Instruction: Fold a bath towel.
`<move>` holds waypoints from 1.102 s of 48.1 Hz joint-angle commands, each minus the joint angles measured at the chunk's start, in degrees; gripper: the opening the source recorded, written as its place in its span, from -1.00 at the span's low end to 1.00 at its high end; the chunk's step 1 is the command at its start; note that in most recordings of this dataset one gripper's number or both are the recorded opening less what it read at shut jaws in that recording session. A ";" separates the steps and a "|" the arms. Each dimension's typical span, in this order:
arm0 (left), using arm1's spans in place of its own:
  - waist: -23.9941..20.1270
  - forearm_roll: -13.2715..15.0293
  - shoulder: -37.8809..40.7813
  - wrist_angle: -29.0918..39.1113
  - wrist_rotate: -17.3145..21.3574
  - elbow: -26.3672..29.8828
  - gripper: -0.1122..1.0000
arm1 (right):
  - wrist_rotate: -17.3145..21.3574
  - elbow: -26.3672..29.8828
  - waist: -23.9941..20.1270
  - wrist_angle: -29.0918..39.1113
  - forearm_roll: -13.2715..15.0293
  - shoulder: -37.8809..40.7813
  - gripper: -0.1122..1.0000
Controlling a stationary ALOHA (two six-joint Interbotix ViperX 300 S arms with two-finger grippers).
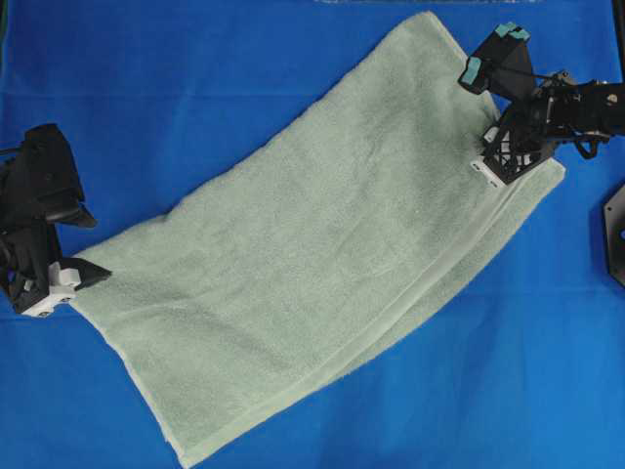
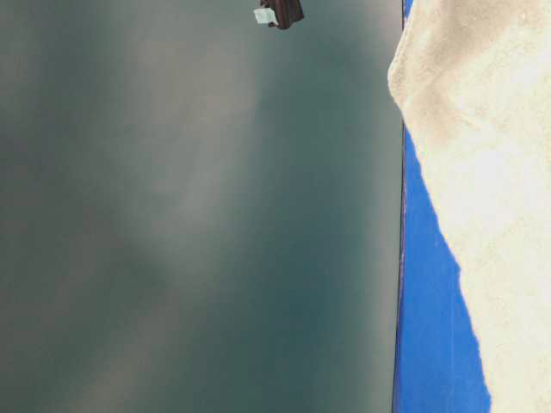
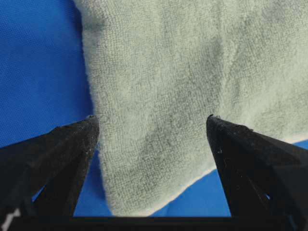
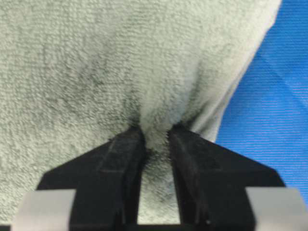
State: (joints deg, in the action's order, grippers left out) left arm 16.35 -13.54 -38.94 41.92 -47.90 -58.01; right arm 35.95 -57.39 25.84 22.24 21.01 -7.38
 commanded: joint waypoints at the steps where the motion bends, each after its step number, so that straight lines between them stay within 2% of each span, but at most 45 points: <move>1: -0.09 -0.26 -0.09 -0.26 0.26 0.62 0.74 | 0.18 -0.53 0.53 0.00 -0.35 0.44 -0.38; 7: -0.09 -0.26 -0.09 -0.26 0.35 0.62 0.74 | 1.58 -1.05 1.14 1.14 -0.35 -2.90 -0.39; 11: -0.09 -0.18 -0.18 -0.26 0.26 0.62 0.74 | 2.46 -2.11 2.02 3.16 -0.35 -5.54 -0.49; 23: -0.09 -0.26 -0.09 -0.26 0.70 0.62 0.74 | 5.89 -6.15 3.52 5.45 -0.26 -12.22 -0.50; 34: -0.09 -0.18 -0.09 -0.35 0.53 0.62 0.74 | 6.24 -4.75 2.46 5.36 -1.14 -15.12 -0.50; 39: -0.09 -0.18 -0.09 -0.35 0.53 0.70 0.74 | 6.59 -1.93 -1.76 5.36 -3.69 -14.85 -0.50; 43: -0.09 -0.18 -0.09 -0.26 0.53 0.62 0.74 | 7.56 1.85 -8.53 5.36 -4.92 -13.18 -0.50; 53: -0.09 -0.18 -0.09 -0.35 0.70 0.53 0.74 | 13.89 12.57 -24.61 5.45 -4.22 -2.81 -0.50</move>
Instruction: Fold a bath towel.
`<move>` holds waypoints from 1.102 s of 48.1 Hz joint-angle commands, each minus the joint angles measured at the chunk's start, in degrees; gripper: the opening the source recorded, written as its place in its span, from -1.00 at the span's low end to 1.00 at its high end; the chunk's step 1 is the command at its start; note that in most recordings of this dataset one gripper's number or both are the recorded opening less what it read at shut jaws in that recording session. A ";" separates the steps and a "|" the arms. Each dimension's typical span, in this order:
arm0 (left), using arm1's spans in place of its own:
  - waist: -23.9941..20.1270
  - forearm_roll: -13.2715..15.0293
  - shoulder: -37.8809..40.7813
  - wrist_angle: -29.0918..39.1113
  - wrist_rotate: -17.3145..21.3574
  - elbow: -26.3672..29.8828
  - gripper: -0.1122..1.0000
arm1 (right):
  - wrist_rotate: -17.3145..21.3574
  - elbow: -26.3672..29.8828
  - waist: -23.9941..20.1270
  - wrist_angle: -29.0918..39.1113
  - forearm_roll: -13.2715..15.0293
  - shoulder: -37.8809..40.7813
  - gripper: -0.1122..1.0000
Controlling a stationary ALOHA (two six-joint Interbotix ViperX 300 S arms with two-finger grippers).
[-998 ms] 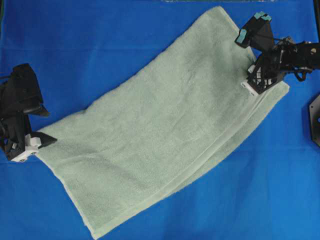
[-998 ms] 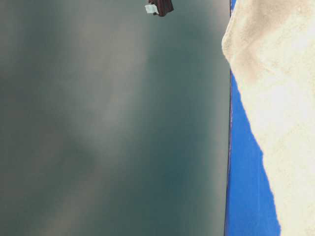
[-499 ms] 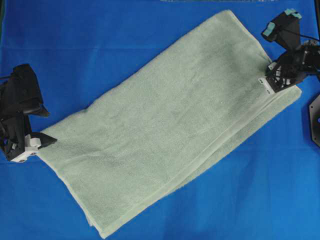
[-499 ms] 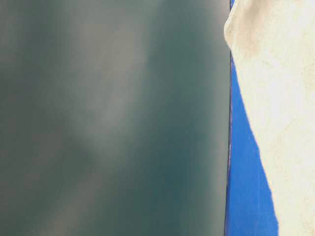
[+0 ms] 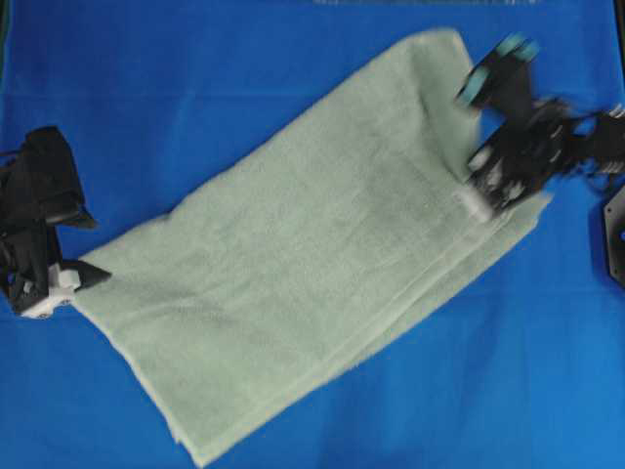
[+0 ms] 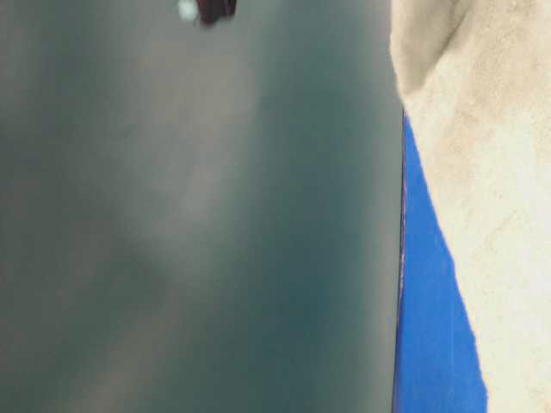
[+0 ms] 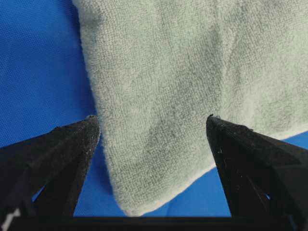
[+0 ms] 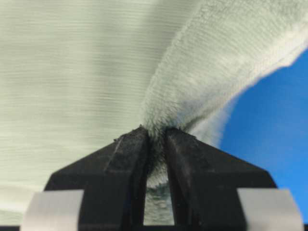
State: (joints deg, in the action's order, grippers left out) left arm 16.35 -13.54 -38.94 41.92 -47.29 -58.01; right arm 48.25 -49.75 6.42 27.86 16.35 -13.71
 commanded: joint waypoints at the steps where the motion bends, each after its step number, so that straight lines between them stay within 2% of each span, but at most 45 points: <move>1: -0.09 -0.26 -0.09 -0.26 0.18 0.62 0.74 | 2.20 6.42 -6.77 0.00 0.79 5.01 -0.50; 8: -0.09 -0.26 -0.09 -0.35 0.26 0.53 0.74 | 4.13 18.90 -16.08 2.20 3.43 15.91 -0.50; 11: -0.09 -0.18 -0.09 -0.35 0.26 0.44 0.74 | 4.04 24.08 -18.54 3.52 4.13 19.86 -0.50; 15: -0.09 -0.26 -0.09 -0.35 0.26 0.44 0.74 | 4.04 30.06 -20.30 5.98 5.19 24.08 -0.50; 20: -0.09 -0.18 0.00 -0.35 0.26 0.18 0.74 | 4.13 34.72 -20.92 9.32 5.89 27.33 -0.50; 27: -0.09 -0.26 -0.09 -0.26 0.18 0.18 0.74 | 4.92 35.86 -19.86 10.99 6.94 27.95 -0.50; 31: -0.09 -0.26 0.00 -0.35 0.18 0.18 0.74 | 7.12 35.77 -19.16 10.81 7.65 27.95 -0.50; 39: -0.09 -0.18 0.00 -0.35 0.18 0.09 0.74 | 10.28 35.77 -18.98 10.63 11.16 27.95 -0.50; 53: -0.09 -0.18 -0.09 -0.35 0.44 0.00 0.74 | 10.72 34.54 -18.98 8.70 10.99 27.95 -0.50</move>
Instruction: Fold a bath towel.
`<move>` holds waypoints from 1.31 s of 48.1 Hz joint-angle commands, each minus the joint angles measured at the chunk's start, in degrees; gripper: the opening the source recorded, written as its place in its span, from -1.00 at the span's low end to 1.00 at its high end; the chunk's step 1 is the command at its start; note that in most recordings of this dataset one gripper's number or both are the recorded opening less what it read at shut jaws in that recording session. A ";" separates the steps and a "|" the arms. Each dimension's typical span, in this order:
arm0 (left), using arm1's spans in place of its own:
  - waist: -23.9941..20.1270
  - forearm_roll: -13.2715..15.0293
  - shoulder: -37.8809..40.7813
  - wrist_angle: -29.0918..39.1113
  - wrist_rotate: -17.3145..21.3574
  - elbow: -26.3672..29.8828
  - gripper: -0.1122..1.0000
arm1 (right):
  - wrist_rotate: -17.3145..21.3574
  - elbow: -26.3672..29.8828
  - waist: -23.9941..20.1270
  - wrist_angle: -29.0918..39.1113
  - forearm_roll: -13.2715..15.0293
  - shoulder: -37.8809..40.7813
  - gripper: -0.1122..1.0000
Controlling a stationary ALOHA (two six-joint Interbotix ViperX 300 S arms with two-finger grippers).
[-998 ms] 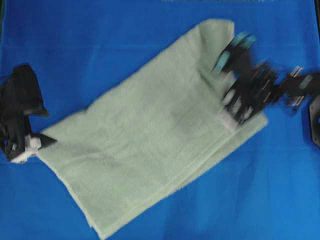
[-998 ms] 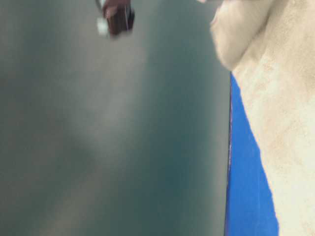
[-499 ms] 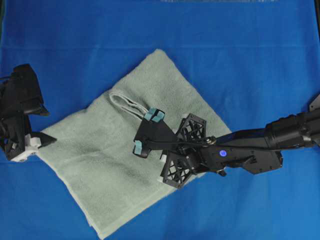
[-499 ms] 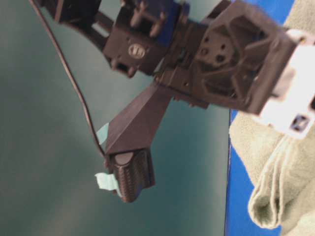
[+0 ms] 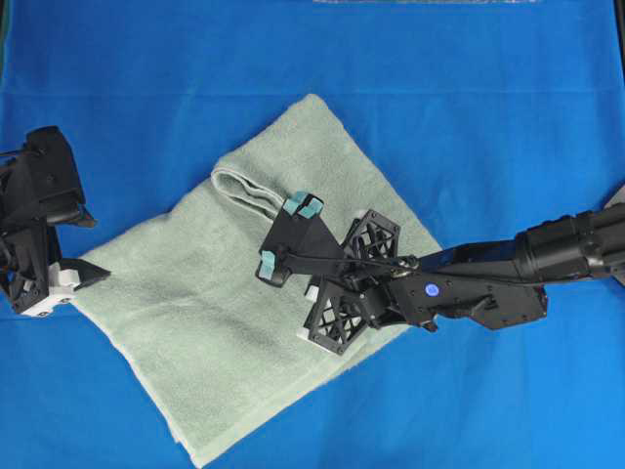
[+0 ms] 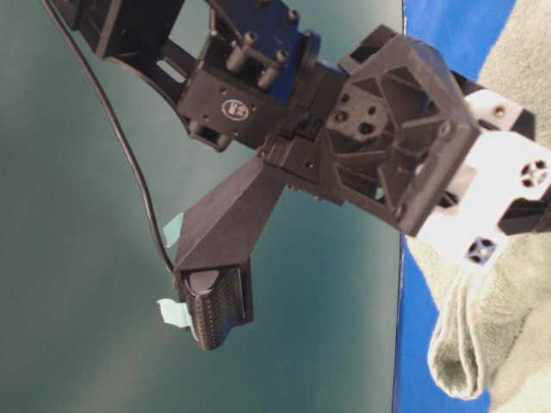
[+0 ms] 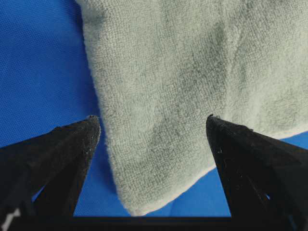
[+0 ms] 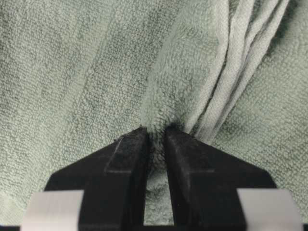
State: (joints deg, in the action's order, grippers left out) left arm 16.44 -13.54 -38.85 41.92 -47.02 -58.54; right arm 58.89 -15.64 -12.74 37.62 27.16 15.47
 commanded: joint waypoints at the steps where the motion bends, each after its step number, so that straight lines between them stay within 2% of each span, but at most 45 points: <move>1: -0.18 -0.18 -0.18 -0.35 0.18 0.53 0.74 | 0.09 0.44 0.18 -1.32 0.26 -1.23 -0.50; 7: -0.09 -0.26 -0.18 -0.70 0.88 0.53 0.74 | 0.35 0.62 0.18 -1.67 0.53 -1.23 -0.45; 13: 0.09 -0.18 -0.53 -2.46 5.19 0.53 0.74 | 0.35 0.62 0.09 -1.41 2.20 -2.11 0.19; 15: 0.18 -0.26 -0.53 -3.25 7.03 0.53 0.74 | 0.26 0.53 0.00 -1.76 2.90 -2.81 0.35; 17: 0.35 -0.26 -0.53 -4.31 8.96 0.53 0.74 | 0.35 0.53 -0.18 -2.20 3.60 -3.87 0.42; 21: 0.97 -0.18 -0.62 -6.68 13.10 0.53 0.74 | 0.35 -0.09 -0.44 -3.08 4.92 -6.50 0.34; 27: 3.52 -0.18 -0.70 -10.90 22.15 0.53 0.74 | 0.35 -1.93 -0.18 -3.60 6.59 -10.63 0.35; 32: 7.21 -0.26 -0.62 -14.59 30.94 0.44 0.73 | 0.97 -5.10 1.05 -3.25 7.29 -13.80 0.35; 39: 14.15 -0.26 -0.35 -19.86 45.26 0.44 0.72 | 2.64 -8.96 3.25 -3.60 7.38 -16.08 0.35; 44: 16.88 0.18 0.00 -22.15 51.59 0.44 0.70 | 2.99 -10.46 4.13 -3.69 7.56 -17.14 0.35; 46: 17.23 0.35 0.18 -22.76 52.56 0.44 0.69 | 2.99 -10.72 4.39 -3.69 7.56 -17.31 0.35; 55: 17.23 0.44 2.81 -23.55 52.56 0.79 0.65 | 2.99 -11.07 5.19 -3.43 7.82 -17.49 0.35; 63: 17.14 0.97 13.36 -23.82 52.47 2.29 0.65 | 2.99 -11.07 5.27 -3.25 8.61 -17.58 0.35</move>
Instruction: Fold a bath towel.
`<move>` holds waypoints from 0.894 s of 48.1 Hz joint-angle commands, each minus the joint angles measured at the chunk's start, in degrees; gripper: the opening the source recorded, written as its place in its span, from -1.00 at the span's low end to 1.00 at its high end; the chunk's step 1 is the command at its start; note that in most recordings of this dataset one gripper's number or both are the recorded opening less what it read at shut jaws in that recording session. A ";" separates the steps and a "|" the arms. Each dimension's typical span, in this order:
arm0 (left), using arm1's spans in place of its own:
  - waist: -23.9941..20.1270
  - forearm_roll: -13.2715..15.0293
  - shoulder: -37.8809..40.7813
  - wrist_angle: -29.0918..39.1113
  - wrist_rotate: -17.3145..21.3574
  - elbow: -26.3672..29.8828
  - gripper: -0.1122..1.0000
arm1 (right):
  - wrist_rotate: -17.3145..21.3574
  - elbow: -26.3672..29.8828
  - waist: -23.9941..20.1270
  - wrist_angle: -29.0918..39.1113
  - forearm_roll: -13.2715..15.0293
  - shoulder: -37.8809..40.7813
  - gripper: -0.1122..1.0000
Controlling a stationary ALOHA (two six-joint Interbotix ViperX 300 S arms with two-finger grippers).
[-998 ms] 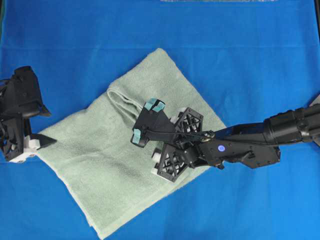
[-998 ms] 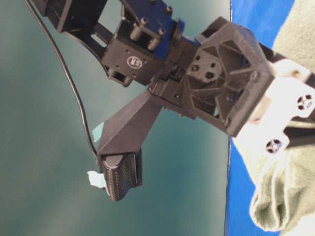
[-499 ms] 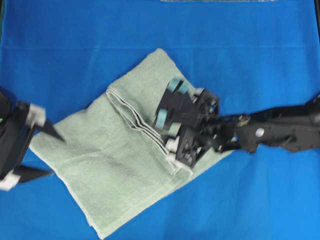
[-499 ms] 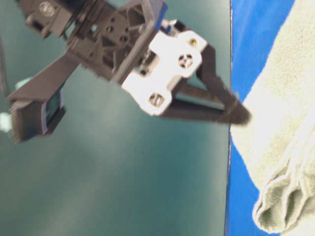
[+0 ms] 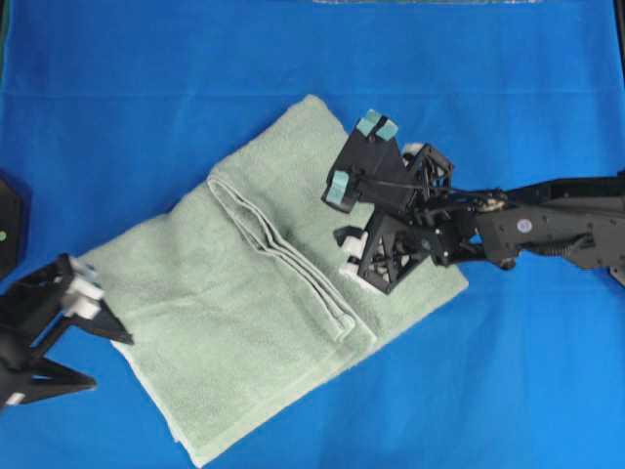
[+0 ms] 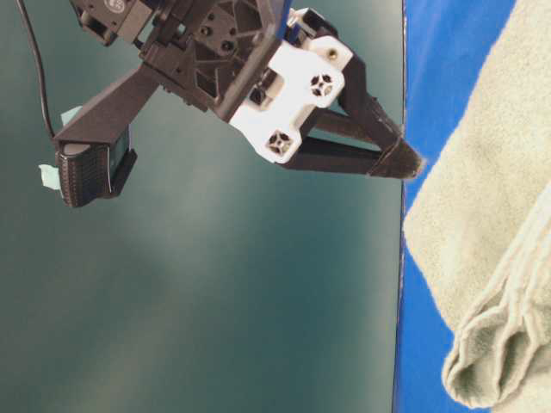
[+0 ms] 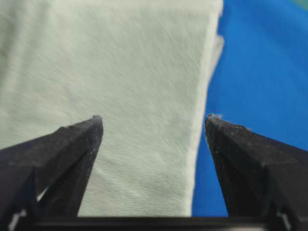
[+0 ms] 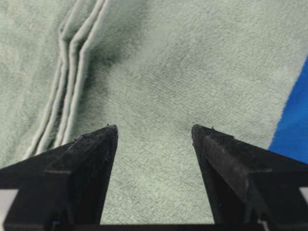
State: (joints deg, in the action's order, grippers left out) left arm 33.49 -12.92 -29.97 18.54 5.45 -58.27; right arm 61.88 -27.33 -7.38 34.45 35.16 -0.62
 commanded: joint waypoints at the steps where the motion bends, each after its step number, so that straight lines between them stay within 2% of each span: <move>1: 0.09 0.26 5.89 -0.44 0.00 2.37 0.65 | 0.00 0.62 0.09 -0.18 0.70 -1.49 0.35; 12: 0.09 0.18 22.50 -2.20 0.09 8.44 0.64 | 0.00 0.53 0.62 -0.09 0.88 -1.49 0.35; 17: -0.88 0.09 27.33 -3.43 0.09 9.49 0.64 | 0.09 0.18 0.70 -0.09 0.97 -1.67 0.35; 23: -3.34 0.62 29.53 -3.87 -0.53 9.40 0.56 | 0.09 -0.09 0.70 -0.09 0.88 -1.76 0.35; 28: -3.87 0.79 29.27 -3.87 -1.85 9.05 0.29 | 0.09 -0.26 0.35 -0.09 0.88 -1.93 0.35; 34: -3.78 0.70 28.83 -3.96 -2.02 8.26 -0.38 | 0.09 -1.05 0.09 -0.18 0.88 -2.64 0.35; 37: -3.69 0.70 28.65 -3.96 -2.29 8.09 -0.62 | 0.09 -1.76 0.09 -0.09 0.88 -3.25 0.35; 43: -3.78 0.70 28.56 -3.96 -2.11 8.44 -0.66 | 0.18 -3.34 0.09 -0.18 0.97 -4.48 0.35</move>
State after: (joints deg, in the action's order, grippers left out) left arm 29.62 -12.30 -0.53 14.50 3.34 -50.27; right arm 61.88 -30.59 -7.12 34.45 35.86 -3.08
